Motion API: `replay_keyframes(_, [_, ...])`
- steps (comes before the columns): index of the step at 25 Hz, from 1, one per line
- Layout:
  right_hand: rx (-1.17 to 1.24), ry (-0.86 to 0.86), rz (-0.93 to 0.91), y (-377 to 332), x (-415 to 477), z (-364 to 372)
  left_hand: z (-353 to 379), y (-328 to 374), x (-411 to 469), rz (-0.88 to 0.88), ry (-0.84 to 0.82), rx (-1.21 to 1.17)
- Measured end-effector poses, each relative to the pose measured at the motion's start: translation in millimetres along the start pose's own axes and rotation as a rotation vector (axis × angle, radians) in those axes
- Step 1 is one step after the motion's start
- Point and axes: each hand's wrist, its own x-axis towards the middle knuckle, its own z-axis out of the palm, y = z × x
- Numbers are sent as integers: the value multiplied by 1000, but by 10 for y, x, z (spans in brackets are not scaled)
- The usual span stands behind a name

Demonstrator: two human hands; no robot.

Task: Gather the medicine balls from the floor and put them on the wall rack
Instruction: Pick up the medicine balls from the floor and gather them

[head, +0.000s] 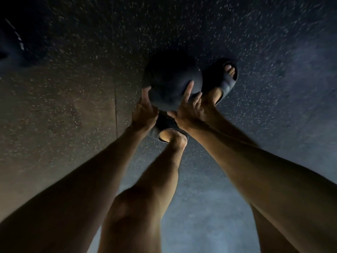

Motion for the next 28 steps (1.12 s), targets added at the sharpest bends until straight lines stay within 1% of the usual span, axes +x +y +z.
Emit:
replay_keyframes(1, [58,34,39,-23,94,-87,16,21,7,32,35,-1])
replay_keyframes(3, [90,69,77,-30,345,-383,44,71,81,73,17,35])
replay_keyframes(5, [125,47,65,15,636,-738,44,183,242,59,-17,51])
replay_keyframes(7, [206,19,55,40,877,-1047,50,388,455,60,-11,99])
replay_keyframes(8, [243,31,55,35,991,-1151,52,513,575,75,2,134])
replay_keyframes(10, [317,104,61,-18,1185,-1299,0,733,856,64,14,147])
replay_keyframes(12, [420,196,98,-80,1438,-1543,-113,1006,1242,14,8,97])
replay_keyframes(14, [451,250,114,-138,1611,-1830,-237,1278,1537,-5,18,95])
replay_keyframes(15, [435,274,78,-140,1629,-1927,-279,1431,1650,-2,36,93])
replay_keyframes(17, [354,305,-78,-93,1484,-1974,-327,1755,1846,-26,109,69])
replay_keyframes(19, [222,308,-232,-8,1258,-1852,-358,2130,2055,-121,177,59])
replay_keyframes(20, [182,302,-273,19,1208,-1789,-378,2313,2161,-166,197,67])
replay_keyframes(21, [168,308,-286,20,1228,-1761,-397,2468,2252,-206,210,81])
replay_keyframes(23, [196,320,-250,-44,1383,-1861,-371,2661,2419,-252,251,124])
replay_keyframes(25, [230,292,-219,-102,1538,-2009,-331,2721,2452,-214,301,142])
replay_keyframes(26, [242,279,-207,-97,1595,-2071,-317,2685,2405,-142,324,127])
replay_keyframes(28, [278,257,-178,-53,1700,-2223,-293,2540,2180,74,358,131])
